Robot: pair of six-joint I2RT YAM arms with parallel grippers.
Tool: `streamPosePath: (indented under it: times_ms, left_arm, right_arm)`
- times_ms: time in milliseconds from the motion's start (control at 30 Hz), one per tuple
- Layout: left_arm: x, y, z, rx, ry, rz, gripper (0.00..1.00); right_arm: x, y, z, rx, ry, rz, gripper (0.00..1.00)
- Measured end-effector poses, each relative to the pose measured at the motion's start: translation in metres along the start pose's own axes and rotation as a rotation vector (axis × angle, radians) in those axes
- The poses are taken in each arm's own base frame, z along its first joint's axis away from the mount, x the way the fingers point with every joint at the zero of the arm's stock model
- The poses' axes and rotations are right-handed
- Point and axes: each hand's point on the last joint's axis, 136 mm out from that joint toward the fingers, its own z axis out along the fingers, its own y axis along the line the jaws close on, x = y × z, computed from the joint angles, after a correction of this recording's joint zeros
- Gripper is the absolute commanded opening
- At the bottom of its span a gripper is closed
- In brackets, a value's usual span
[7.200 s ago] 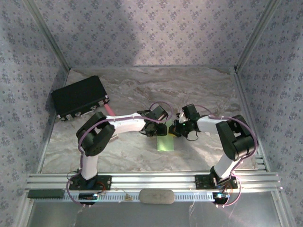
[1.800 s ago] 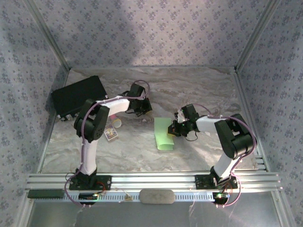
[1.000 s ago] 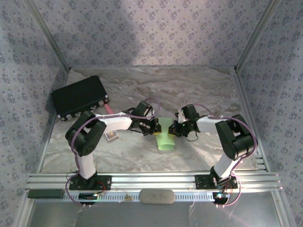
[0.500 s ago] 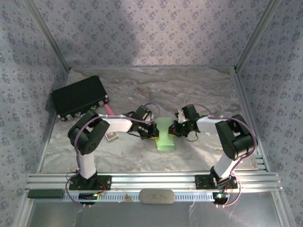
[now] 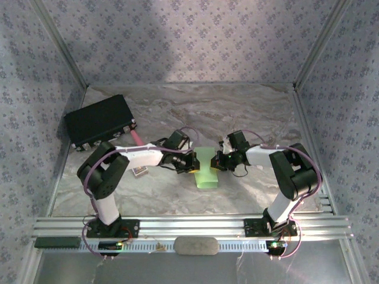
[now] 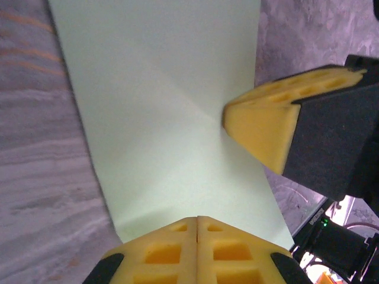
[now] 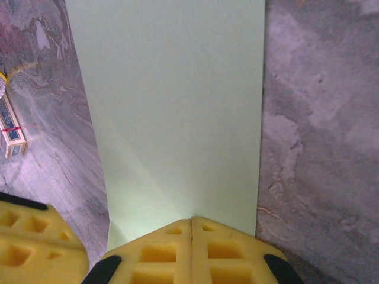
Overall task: Fold a paper plane with a square sheet of paper (pick it up from the middle)
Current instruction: First fold the square sheet of paper in half at the center of the table.
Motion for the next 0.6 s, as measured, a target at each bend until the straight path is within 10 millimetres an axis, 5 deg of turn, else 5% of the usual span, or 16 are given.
streamPosePath:
  times_ms: [133,300,600]
  left_arm:
    - [0.008,-0.001,0.006,0.007,0.017,0.007,0.05]
    - [0.021,0.025,0.019,-0.035,0.063,-0.027,0.05]
    - [0.02,0.025,0.018,-0.028,0.042,0.012,0.06]
  right_arm:
    - [0.0,0.0,0.0,0.0,0.0,0.0,0.0]
    - [0.0,0.0,0.0,0.0,-0.002,-0.001,0.0]
    - [0.002,-0.001,-0.002,0.002,-0.01,-0.001,0.0]
